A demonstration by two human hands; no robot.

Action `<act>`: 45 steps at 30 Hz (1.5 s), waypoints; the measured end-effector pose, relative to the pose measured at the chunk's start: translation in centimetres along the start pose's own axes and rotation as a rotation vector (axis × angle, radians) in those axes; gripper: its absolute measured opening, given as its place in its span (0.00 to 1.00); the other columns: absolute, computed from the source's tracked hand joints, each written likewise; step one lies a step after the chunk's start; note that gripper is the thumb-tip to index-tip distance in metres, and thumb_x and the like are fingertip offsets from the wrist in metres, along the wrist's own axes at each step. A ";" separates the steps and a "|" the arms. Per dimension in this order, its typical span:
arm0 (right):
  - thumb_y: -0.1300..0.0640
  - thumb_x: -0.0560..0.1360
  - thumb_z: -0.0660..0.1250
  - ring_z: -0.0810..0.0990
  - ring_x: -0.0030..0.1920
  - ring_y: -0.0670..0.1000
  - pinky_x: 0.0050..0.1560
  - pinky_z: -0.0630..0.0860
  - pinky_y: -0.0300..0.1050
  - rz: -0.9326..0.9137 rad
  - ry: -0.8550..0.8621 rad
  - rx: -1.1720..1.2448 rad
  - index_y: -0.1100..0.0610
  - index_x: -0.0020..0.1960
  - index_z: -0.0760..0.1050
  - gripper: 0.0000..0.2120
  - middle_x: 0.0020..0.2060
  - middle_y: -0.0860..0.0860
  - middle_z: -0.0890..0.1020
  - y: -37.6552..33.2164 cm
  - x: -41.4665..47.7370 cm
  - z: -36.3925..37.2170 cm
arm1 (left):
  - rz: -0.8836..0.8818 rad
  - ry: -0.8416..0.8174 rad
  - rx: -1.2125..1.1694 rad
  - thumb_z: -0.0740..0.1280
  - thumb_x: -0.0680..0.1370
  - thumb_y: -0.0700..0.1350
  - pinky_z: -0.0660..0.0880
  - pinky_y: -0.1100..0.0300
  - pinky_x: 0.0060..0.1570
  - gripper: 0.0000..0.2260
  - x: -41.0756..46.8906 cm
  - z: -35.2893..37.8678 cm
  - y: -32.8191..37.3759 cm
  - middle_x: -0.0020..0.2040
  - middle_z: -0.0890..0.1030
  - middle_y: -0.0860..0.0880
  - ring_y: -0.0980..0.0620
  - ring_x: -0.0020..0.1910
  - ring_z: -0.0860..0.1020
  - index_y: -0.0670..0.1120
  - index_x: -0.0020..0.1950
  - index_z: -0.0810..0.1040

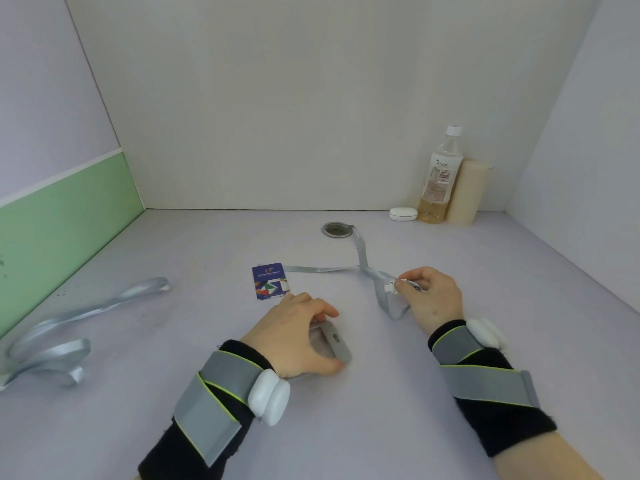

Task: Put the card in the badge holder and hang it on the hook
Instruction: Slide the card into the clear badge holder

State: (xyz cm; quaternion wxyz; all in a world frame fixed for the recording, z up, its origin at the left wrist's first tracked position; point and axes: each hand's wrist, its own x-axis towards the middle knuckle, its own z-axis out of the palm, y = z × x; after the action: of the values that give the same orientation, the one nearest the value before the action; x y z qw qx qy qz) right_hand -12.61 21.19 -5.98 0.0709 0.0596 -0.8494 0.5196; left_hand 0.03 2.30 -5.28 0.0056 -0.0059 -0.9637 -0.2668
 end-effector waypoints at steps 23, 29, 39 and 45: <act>0.60 0.76 0.63 0.82 0.47 0.52 0.42 0.79 0.39 -0.115 -0.376 0.555 0.57 0.46 0.81 0.07 0.42 0.55 0.84 -4.6 -4.3 0.8 | 0.264 0.528 -0.331 0.74 0.65 0.48 0.73 0.66 0.57 0.22 -0.3 -0.4 2.1 0.57 0.72 0.54 0.58 0.58 0.75 0.53 0.58 0.76; 0.46 0.74 0.65 0.82 0.44 0.52 0.39 0.79 0.45 0.055 -0.671 0.577 0.53 0.49 0.81 0.13 0.46 0.58 0.83 -4.8 -5.2 1.1 | 0.280 0.579 -0.376 0.73 0.65 0.48 0.76 0.60 0.57 0.26 -0.5 -0.4 2.6 0.59 0.71 0.52 0.56 0.59 0.75 0.54 0.62 0.74; 0.38 0.69 0.61 0.81 0.50 0.62 0.52 0.79 0.59 0.217 -0.901 0.668 0.44 0.57 0.78 0.20 0.53 0.59 0.80 -4.6 -5.4 1.6 | 0.324 0.551 -0.328 0.71 0.66 0.48 0.77 0.59 0.55 0.19 -0.8 -0.7 2.8 0.57 0.70 0.53 0.57 0.57 0.75 0.55 0.56 0.74; 0.36 0.71 0.61 0.74 0.62 0.68 0.55 0.76 0.63 0.292 -0.986 0.732 0.44 0.64 0.73 0.24 0.67 0.61 0.72 -4.1 -5.3 2.0 | 0.323 0.519 -0.298 0.70 0.67 0.51 0.78 0.60 0.53 0.19 -0.8 -0.8 2.8 0.57 0.70 0.54 0.57 0.56 0.75 0.55 0.56 0.74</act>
State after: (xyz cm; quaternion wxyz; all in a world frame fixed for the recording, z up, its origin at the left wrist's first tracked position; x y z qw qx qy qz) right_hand -6.83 17.68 -4.23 -0.4258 0.1959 -0.5487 0.6923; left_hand 0.83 4.25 -3.20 0.2920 -0.0913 -0.8671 -0.3932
